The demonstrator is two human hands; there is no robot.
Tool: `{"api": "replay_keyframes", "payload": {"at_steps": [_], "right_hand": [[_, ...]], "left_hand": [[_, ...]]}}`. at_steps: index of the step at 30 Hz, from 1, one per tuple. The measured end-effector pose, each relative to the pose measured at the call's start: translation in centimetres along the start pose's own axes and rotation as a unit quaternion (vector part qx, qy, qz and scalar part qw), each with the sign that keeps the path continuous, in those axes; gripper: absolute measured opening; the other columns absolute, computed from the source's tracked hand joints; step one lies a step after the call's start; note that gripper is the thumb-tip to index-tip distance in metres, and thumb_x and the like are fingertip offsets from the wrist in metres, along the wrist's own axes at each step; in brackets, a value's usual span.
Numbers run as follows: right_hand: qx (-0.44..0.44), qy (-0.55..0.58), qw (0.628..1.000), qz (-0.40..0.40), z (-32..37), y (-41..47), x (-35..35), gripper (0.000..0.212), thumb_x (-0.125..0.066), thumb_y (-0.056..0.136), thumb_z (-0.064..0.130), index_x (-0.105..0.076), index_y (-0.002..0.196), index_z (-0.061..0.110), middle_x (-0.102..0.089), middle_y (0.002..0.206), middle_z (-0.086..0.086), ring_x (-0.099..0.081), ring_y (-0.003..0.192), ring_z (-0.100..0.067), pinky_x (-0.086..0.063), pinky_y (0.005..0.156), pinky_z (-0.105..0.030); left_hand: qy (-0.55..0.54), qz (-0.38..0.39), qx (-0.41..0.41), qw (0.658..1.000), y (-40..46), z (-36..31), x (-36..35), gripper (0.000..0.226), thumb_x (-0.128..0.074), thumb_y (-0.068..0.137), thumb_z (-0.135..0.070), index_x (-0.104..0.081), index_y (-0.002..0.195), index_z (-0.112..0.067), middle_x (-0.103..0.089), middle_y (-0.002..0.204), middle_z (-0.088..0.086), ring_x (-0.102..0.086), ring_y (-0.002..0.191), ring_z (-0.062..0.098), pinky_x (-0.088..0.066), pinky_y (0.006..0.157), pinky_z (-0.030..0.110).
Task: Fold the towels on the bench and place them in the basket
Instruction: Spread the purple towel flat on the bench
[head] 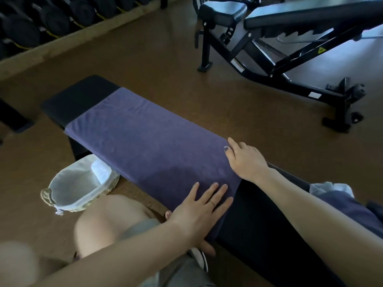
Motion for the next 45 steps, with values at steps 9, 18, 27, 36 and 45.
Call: {"api": "replay_keyframes", "payload": {"at_steps": [9, 18, 27, 36, 45], "right_hand": [[0.019, -0.05, 0.998, -0.034, 0.1, -0.5, -0.4, 0.064, -0.016, 0.106, 0.055, -0.009, 0.163, 0.024, -0.033, 0.163, -0.011, -0.034, 0.149, -0.032, -0.026, 0.123, -0.049], [0.071, -0.072, 0.994, -0.049, 5.0, 1.3, 1.3, 0.064, -0.016, 0.107, 0.053, -0.017, 0.162, 0.019, -0.04, 0.159, -0.013, -0.039, 0.145, -0.034, -0.026, 0.122, -0.051], [0.194, -0.078, 0.977, -0.029, 20.7, 11.3, -1.6, 0.063, -0.017, 0.11, 0.046, -0.007, 0.164, 0.016, -0.006, 0.171, -0.011, -0.004, 0.158, -0.029, -0.006, 0.127, -0.046], [0.223, -0.094, 0.969, -0.042, 30.1, 20.9, -3.1, 0.063, -0.016, 0.109, 0.048, -0.01, 0.164, 0.016, -0.007, 0.171, -0.011, -0.005, 0.158, -0.03, -0.004, 0.126, -0.045], [0.204, -0.087, 0.975, -0.026, 35.6, 27.6, -2.7, 0.065, -0.014, 0.109, 0.05, -0.005, 0.164, 0.016, -0.002, 0.171, -0.011, -0.004, 0.157, -0.033, -0.007, 0.127, -0.047]], "left_hand": [[-0.028, 0.022, 0.026, 0.999, -0.7, -1.7, 0.0, 0.108, -0.047, 0.094, -0.07, 0.022, 0.158, -0.017, 0.03, 0.164, 0.009, 0.025, 0.152, 0.03, 0.005, 0.123, 0.057], [-0.167, -0.144, 0.117, 0.968, -3.7, 8.5, 0.9, 0.075, -0.037, 0.1, -0.066, -0.016, 0.162, -0.03, -0.009, 0.171, 0.003, -0.01, 0.156, 0.022, -0.012, 0.126, 0.042], [-0.23, -0.137, 0.374, 0.888, -6.9, 25.3, -4.9, 0.069, -0.027, 0.104, -0.061, 0.001, 0.162, -0.038, 0.013, 0.17, 0.0, 0.01, 0.157, 0.023, 0.004, 0.126, 0.044], [-0.298, -0.222, 0.493, 0.787, -10.2, 35.0, -12.5, 0.064, -0.024, 0.104, -0.059, -0.008, 0.162, -0.037, 0.006, 0.171, -0.003, 0.009, 0.157, 0.017, 0.003, 0.127, 0.04], [-0.345, -0.312, 0.516, 0.72, -10.6, 37.6, -14.4, 0.064, -0.03, 0.106, -0.05, -0.014, 0.163, -0.026, 0.0, 0.171, 0.0, 0.004, 0.157, 0.019, -0.002, 0.128, 0.042]]}}
Point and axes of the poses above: each hand's wrist, its own y-axis towards the middle knuckle, its own x-axis out of the back of the hand, z = x × y, the point moved 1 cm from there along y, towards the middle knuckle
